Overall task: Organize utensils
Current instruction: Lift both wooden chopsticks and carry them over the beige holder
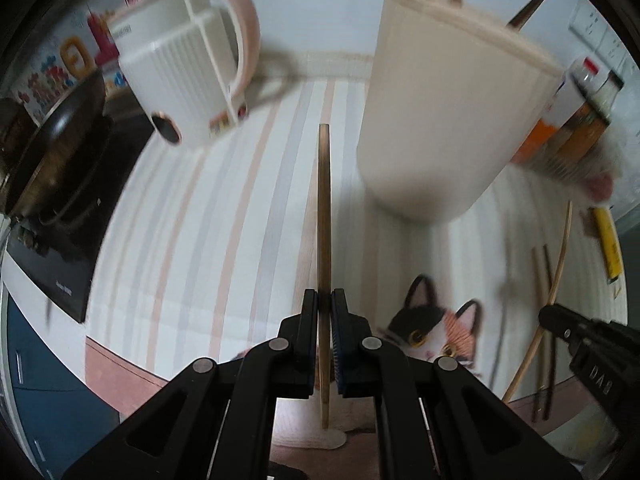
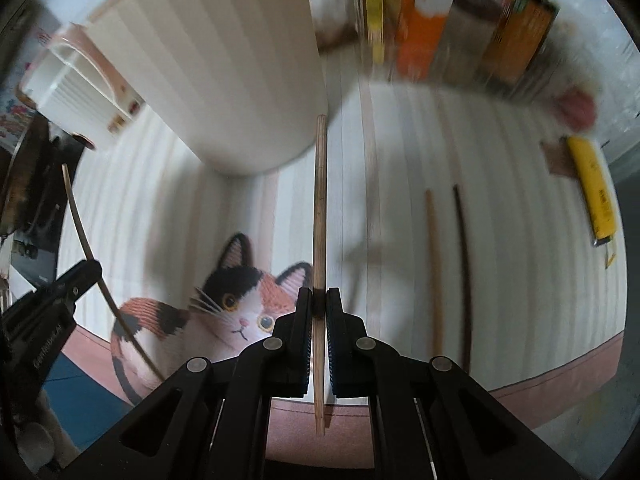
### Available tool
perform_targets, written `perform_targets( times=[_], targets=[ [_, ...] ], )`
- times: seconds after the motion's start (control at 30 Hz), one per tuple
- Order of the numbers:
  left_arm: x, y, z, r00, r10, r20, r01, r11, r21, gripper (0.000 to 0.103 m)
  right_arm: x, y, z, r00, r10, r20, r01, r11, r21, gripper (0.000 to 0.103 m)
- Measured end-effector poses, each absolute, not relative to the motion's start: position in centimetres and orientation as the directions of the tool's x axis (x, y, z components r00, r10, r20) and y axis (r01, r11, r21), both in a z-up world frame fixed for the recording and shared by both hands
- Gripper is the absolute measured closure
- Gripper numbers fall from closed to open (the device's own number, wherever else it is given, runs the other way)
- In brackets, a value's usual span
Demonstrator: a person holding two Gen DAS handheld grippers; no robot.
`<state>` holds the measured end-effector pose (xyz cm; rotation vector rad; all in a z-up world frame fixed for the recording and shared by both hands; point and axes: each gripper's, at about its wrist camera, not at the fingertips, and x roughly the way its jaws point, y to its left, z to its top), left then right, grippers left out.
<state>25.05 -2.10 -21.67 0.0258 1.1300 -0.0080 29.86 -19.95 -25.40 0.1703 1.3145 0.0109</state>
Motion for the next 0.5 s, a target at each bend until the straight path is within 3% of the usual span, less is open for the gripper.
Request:
perform_targets(
  times=[0.27,0.5],
  targets=[
    [25.0,-2.2,-16.7,0.533,-0.036,-0.845,0.021,0.999,-0.030,0.099,28.3,-20.6,-20.1,0.414,0.125,-0.902,0.074,0.983,0.170,0.096],
    [25.1,-2.1,-9.0,0.654,-0.110,-0.749,0.034,0.993,-0.116,0.099,29.5,-22.6,-14.0,0.556,0.161,-0.815,0.101,0.960,0.259,0.096]
  ],
)
